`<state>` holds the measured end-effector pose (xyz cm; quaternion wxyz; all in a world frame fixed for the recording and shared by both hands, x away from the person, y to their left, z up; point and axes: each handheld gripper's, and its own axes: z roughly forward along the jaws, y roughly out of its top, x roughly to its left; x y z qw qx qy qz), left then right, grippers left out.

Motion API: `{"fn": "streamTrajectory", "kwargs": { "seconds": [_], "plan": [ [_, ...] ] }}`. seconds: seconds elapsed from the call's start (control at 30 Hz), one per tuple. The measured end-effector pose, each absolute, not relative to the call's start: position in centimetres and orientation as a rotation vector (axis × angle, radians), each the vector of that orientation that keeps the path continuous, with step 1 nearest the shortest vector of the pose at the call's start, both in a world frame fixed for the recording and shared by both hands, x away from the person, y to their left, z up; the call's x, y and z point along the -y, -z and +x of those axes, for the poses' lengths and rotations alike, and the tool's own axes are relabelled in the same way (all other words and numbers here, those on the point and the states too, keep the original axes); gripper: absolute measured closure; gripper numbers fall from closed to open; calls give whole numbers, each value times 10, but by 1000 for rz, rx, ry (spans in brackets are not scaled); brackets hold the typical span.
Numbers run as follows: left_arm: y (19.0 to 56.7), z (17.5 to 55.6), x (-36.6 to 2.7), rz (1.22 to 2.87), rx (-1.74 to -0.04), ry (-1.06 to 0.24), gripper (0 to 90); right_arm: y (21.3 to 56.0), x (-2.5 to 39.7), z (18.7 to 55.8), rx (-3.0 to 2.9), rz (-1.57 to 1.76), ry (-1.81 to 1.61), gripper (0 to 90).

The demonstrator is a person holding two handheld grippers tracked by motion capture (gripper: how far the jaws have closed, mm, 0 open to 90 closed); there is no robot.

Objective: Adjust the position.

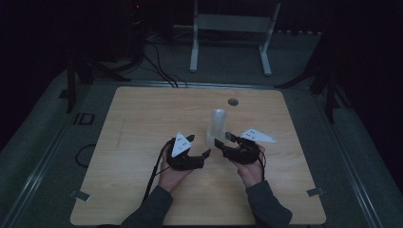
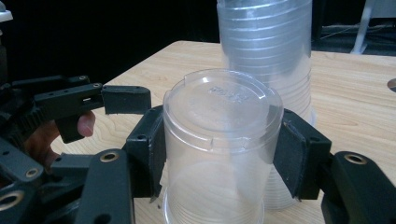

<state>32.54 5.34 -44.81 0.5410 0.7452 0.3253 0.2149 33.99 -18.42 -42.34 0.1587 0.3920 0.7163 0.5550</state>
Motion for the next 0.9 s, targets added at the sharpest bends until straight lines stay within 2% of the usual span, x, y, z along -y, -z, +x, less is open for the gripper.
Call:
{"fn": "streamTrajectory", "kwargs": {
  "seconds": [0.9],
  "plan": [
    [458, 325, -38, 1831, -731, -496, 191, 427, 176, 340, -2052, 1178, -1753, 419]
  ]
}}
